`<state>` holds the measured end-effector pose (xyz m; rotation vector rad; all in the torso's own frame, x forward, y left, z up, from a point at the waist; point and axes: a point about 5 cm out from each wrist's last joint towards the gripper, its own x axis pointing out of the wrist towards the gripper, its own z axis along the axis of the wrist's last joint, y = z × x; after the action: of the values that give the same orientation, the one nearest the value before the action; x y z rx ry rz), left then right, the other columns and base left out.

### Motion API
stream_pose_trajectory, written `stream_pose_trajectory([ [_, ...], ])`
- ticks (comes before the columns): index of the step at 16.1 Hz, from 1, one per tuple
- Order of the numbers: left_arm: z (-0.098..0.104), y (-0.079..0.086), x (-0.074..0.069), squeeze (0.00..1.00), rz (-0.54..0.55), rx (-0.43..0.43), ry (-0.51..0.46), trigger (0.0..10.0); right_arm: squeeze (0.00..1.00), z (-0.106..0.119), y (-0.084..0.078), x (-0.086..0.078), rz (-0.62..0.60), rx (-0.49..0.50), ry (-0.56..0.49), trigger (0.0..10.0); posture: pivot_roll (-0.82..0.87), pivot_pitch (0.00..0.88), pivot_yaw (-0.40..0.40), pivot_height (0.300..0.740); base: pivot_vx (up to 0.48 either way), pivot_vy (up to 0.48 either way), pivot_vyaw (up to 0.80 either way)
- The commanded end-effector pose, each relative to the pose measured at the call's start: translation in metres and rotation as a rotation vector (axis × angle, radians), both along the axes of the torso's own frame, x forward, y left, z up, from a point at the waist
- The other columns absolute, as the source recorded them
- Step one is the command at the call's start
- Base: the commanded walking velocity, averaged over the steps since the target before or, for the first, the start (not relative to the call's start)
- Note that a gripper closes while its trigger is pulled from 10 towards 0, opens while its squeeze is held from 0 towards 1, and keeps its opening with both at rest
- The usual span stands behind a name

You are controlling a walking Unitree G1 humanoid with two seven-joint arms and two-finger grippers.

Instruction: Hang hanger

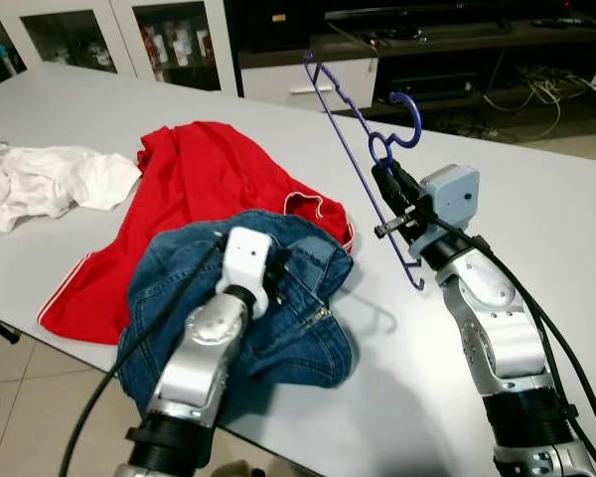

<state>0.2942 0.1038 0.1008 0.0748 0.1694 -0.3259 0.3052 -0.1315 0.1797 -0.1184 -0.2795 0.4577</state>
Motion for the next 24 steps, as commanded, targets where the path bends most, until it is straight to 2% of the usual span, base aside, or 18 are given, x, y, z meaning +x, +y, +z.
stream_pose_trajectory([
  [1, 0.013, 0.007, 0.005, 0.00, 0.020, 0.000, -0.065, 0.0, 0.00, 0.008, -0.001, 0.003, -0.005, 0.004, -0.034, 10.0, -0.06, 0.000, 0.041, 0.740, 0.000, 0.000, 0.00],
  [4, 0.028, 0.027, 0.011, 0.00, -0.002, 0.029, -0.155, 0.0, 0.00, 0.008, -0.004, 0.004, -0.012, 0.000, -0.035, 10.0, -0.06, 0.000, 0.043, 0.740, 0.000, 0.000, 0.00],
  [6, 0.034, 0.034, 0.011, 0.00, -0.028, 0.038, -0.197, 0.0, 0.00, 0.009, -0.007, 0.005, -0.020, -0.004, -0.038, 10.0, -0.06, 0.000, 0.047, 0.740, 0.000, 0.000, 0.00],
  [7, 0.047, 0.040, 0.011, 0.00, -0.077, 0.045, -0.281, 0.0, 0.00, 0.013, -0.013, 0.006, -0.009, -0.012, -0.043, 10.0, -0.06, 0.000, 0.051, 0.740, 0.000, 0.000, 0.00],
  [9, 0.056, 0.048, 0.013, 0.00, -0.093, 0.046, -0.327, 0.0, 0.00, 0.016, -0.017, 0.003, 0.057, -0.034, -0.052, 10.0, -0.06, 0.000, 0.054, 0.740, 0.000, 0.000, 0.00],
  [10, 0.063, 0.055, 0.015, 0.00, -0.125, 0.048, -0.349, 0.0, 0.00, 0.021, -0.027, 0.003, 0.101, -0.072, -0.047, 10.0, -0.06, 0.000, 0.056, 0.740, 0.000, 0.000, 0.00],
  [11, 0.064, 0.056, 0.015, 0.00, -0.143, 0.049, -0.350, 0.0, 0.00, 0.022, -0.031, 0.003, 0.106, -0.087, -0.045, 10.0, -0.06, 0.000, 0.056, 0.740, 0.000, 0.000, 0.00],
  [12, 0.060, 0.052, 0.011, 0.00, -0.229, 0.049, -0.303, 0.0, 0.00, 0.028, -0.049, 0.008, 0.081, -0.129, -0.045, 10.0, -0.06, 0.000, 0.058, 0.740, 0.000, 0.000, 0.00],
  [14, 0.047, 0.043, 0.003, 0.00, -0.306, 0.026, -0.210, 0.0, 0.00, 0.033, -0.064, 0.012, 0.019, -0.140, -0.054, 10.0, -0.07, 0.000, 0.059, 0.740, 0.000, 0.000, 0.00],
  [15, 0.037, 0.034, -0.004, 0.00, -0.358, 0.024, -0.174, 10.0, 0.00, 0.035, -0.066, 0.014, -0.002, -0.133, -0.060, 10.0, -0.07, 0.000, 0.059, 0.740, 0.000, 0.000, 0.00],
  [16, 0.030, 0.026, -0.010, 0.00, -0.388, 0.022, -0.158, 10.0, 0.00, 0.034, -0.065, 0.014, -0.002, -0.131, -0.061, 10.0, -0.07, 0.000, 0.058, 0.740, 0.000, 0.000, 0.00],
  [17, 0.026, 0.021, -0.012, 0.12, -0.377, 0.018, -0.156, 10.0, 0.00, 0.033, -0.063, 0.013, 0.003, -0.130, -0.060, 10.0, -0.07, 0.000, 0.058, 0.740, 0.000, 0.000, 0.00],
  [18, 0.023, 0.016, -0.016, 1.00, -0.369, -0.012, -0.152, 10.0, 0.00, 0.030, -0.061, 0.012, 0.012, -0.132, -0.056, 10.0, -0.07, 0.000, 0.058, 0.740, 0.000, 0.000, 0.00],
  [20, 0.016, 0.007, -0.024, 1.00, -0.348, -0.065, -0.123, 10.0, 0.00, 0.027, -0.061, 0.013, 0.007, -0.125, -0.048, 10.0, -0.06, 0.000, 0.054, 0.740, 0.000, 0.000, 0.00],
  [24, 0.004, -0.001, -0.040, 1.00, -0.385, -0.062, -0.023, 10.0, 0.00, 0.025, -0.061, 0.015, 0.001, -0.121, -0.043, 10.0, -0.05, 0.000, 0.052, 0.740, 0.000, 0.000, 0.00],
])
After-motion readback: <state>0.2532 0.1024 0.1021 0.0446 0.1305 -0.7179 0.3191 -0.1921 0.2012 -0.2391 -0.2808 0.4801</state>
